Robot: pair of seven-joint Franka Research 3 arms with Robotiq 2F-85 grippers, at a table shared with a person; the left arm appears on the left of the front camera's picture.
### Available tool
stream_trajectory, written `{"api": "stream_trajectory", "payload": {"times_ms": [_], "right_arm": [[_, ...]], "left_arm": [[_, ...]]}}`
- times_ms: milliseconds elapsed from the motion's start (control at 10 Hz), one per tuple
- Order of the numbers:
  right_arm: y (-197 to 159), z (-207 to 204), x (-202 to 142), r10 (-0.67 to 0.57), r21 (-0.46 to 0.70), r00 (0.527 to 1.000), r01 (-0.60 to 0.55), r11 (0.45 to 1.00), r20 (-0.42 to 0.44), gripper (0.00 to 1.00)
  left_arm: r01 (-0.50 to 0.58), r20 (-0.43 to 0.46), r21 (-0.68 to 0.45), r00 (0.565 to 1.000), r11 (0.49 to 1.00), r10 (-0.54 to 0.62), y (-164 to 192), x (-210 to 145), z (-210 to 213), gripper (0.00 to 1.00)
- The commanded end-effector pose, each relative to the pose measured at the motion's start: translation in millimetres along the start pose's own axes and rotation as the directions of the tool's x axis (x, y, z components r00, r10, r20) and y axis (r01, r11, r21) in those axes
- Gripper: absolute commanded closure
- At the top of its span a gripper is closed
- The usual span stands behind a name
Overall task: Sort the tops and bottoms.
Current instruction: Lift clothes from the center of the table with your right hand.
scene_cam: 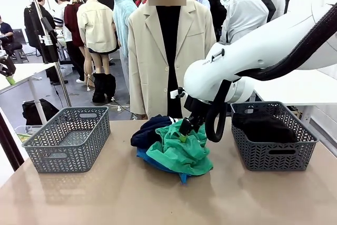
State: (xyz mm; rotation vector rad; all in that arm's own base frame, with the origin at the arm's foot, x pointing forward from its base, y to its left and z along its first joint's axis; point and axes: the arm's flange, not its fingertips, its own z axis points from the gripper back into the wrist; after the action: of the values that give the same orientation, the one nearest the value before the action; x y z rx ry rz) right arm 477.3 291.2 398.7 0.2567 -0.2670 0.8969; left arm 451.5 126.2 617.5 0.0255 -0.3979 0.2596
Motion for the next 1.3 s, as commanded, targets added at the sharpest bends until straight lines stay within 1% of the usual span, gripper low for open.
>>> {"api": "stream_trajectory", "payload": {"times_ms": [0,200,300,700,800,1000,1100,1200], "right_arm": [[-0.2,7.0,0.1,0.053,-0.011,0.999,-0.053,0.999,0.007,0.51],[-0.1,7.6,-1.0,0.074,0.004,0.997,-0.074,0.997,0.015,0.9],[0.1,8.1,-1.2,0.07,0.004,0.998,-0.07,0.998,0.009,1.0],[3.3,19.9,-4.2,0.091,0.007,0.996,-0.091,0.996,0.02,1.0],[4.2,36.3,-3.3,0.103,0.01,0.994,-0.103,0.995,0.024,1.0],[15.2,97.0,3.1,0.144,-0.05,0.989,-0.142,0.989,0.043,1.0],[26.8,134.7,11.6,0.186,-0.053,0.981,-0.183,0.982,0.058,1.0],[47.0,176.1,20.4,0.179,-0.129,0.981,-0.168,0.977,0.081,1.0]], "left_arm": [[-0.007,-0.007,-0.008,1.0,1.0,0.007,1.3,1.4,2.2,0.21],[-0.007,-0.007,-0.008,1.0,1.0,0.007,1.3,1.4,2.2,0.21],[-0.007,-0.007,-0.008,1.0,1.0,0.007,1.3,1.4,2.2,0.21],[-0.007,-0.007,-0.008,1.0,1.0,0.007,1.3,1.4,2.2,0.21],[-0.007,-0.007,-0.008,1.0,1.0,0.007,1.3,1.4,2.2,0.21],[-0.007,-0.007,-0.008,1.0,1.0,0.007,1.3,1.4,2.2,0.21],[-0.007,-0.007,-0.008,1.0,1.0,0.007,1.3,1.4,2.2,0.21],[-0.007,-0.007,-0.008,1.0,1.0,0.007,1.3,1.4,2.2,0.21]]}}
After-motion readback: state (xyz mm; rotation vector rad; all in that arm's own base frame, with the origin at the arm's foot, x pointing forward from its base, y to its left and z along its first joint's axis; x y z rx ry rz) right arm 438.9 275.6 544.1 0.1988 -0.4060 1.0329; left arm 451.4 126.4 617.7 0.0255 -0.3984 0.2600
